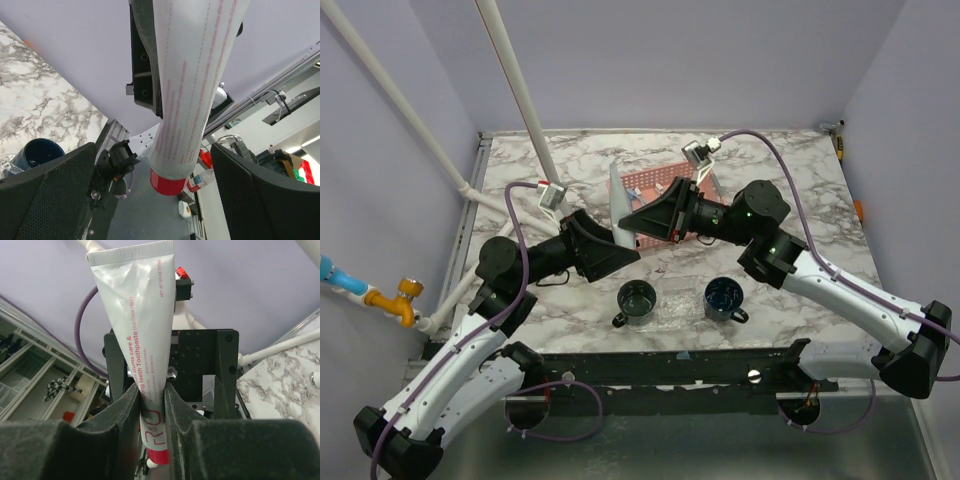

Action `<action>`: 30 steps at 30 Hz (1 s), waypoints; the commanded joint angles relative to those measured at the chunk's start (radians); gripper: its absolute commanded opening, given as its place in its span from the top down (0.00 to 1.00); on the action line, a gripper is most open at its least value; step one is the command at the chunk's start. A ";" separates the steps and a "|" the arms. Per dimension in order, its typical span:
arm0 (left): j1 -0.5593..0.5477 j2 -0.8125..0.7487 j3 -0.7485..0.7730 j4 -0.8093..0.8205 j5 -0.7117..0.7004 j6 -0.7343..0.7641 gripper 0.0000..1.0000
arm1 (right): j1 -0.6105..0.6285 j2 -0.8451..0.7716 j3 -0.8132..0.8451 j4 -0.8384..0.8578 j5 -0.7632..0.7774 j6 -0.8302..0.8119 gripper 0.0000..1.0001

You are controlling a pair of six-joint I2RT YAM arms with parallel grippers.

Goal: Prepare toiletry sets of a toothbrush and toothpaste on the tray

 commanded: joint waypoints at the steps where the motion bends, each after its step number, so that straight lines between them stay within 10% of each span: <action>1: 0.003 0.000 0.034 0.022 0.034 0.000 0.08 | 0.021 0.003 0.009 0.057 0.029 0.000 0.75; 23: 0.003 -0.004 0.049 0.027 0.058 0.029 0.53 | 0.059 -0.007 0.005 -0.042 0.112 -0.065 0.75; 30: 0.003 -0.003 0.061 0.002 0.063 0.057 0.80 | 0.062 -0.012 -0.006 -0.050 0.126 -0.068 0.73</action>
